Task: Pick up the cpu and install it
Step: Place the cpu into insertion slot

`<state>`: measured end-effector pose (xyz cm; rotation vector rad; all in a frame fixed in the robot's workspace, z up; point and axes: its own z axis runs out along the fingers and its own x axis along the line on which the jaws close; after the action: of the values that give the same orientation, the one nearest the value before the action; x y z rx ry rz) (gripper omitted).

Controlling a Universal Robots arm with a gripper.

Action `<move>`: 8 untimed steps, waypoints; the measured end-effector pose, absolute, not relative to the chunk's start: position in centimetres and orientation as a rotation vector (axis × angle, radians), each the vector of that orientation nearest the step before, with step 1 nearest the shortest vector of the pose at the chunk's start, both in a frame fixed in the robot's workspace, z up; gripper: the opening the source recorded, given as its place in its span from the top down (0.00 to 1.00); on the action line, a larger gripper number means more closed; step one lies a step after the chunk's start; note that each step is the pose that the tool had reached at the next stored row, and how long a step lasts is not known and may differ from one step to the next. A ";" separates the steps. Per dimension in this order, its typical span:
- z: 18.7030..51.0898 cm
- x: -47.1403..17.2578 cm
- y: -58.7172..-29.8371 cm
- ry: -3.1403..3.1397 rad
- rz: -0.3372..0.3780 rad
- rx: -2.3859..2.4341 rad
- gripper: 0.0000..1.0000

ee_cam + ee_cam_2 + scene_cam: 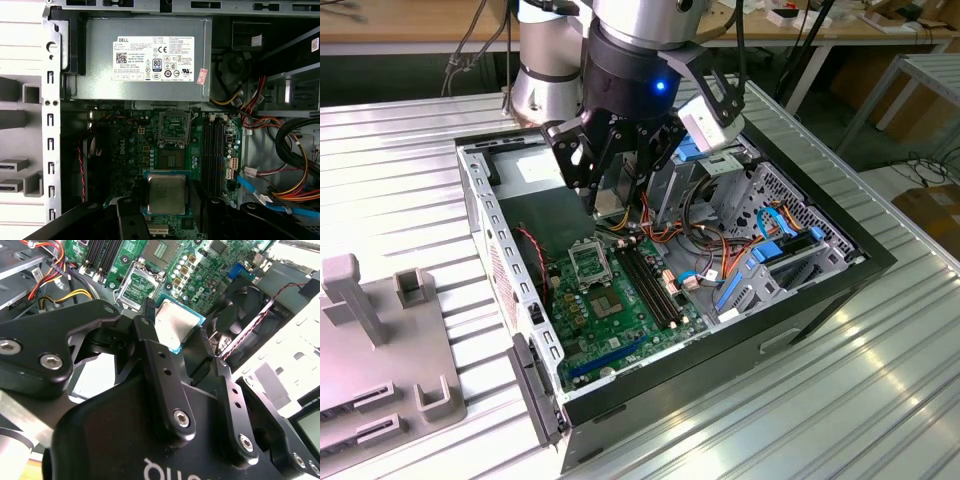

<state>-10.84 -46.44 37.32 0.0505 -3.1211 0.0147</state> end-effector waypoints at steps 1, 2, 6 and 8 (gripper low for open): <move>37.3 -10.8 -46.4 -3.121 0.015 0.050 0.53; 37.3 -10.8 -46.4 -3.121 0.015 0.051 0.53; 37.1 -10.8 -46.4 -3.121 0.015 0.051 0.53; 37.1 -10.8 -46.4 -3.121 0.015 0.051 0.53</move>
<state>-10.84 -46.44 37.07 0.0505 -3.1210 0.0149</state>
